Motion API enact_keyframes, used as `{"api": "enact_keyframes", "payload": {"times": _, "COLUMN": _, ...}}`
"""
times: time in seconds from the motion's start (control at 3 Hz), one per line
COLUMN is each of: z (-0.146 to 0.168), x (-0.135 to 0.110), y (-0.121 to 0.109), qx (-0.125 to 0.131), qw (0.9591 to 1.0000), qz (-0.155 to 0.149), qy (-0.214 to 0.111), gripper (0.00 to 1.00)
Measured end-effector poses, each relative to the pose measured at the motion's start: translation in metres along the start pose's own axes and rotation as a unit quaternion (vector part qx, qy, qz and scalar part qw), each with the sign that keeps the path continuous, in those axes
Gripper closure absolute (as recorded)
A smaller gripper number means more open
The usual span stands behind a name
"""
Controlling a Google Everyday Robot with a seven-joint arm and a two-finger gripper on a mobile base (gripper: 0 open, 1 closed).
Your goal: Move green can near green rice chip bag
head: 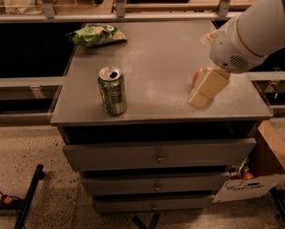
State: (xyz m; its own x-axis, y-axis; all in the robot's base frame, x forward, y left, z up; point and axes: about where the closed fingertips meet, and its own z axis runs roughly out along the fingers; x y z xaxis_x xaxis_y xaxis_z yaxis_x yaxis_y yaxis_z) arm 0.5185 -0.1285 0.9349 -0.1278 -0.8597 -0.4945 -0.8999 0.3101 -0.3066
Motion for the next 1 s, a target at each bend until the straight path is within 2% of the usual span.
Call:
{"api": "enact_keyframes", "payload": {"times": 0.33, "z": 0.011, "x": -0.038, "y": 0.009, "qx": -0.025, "qw": 0.9977, "qz": -0.004, "qy": -0.062, "gripper": 0.0}}
{"api": "enact_keyframes", "payload": {"times": 0.67, "z": 0.035, "x": -0.074, "y": 0.025, "qx": -0.058, "qw": 0.9927, "qz": -0.021, "qy": -0.104, "gripper": 0.0}}
{"api": "enact_keyframes", "payload": {"times": 1.0, "z": 0.062, "x": -0.104, "y": 0.04, "qx": -0.081, "qw": 0.9875, "qz": -0.038, "qy": -0.13, "gripper": 0.0}}
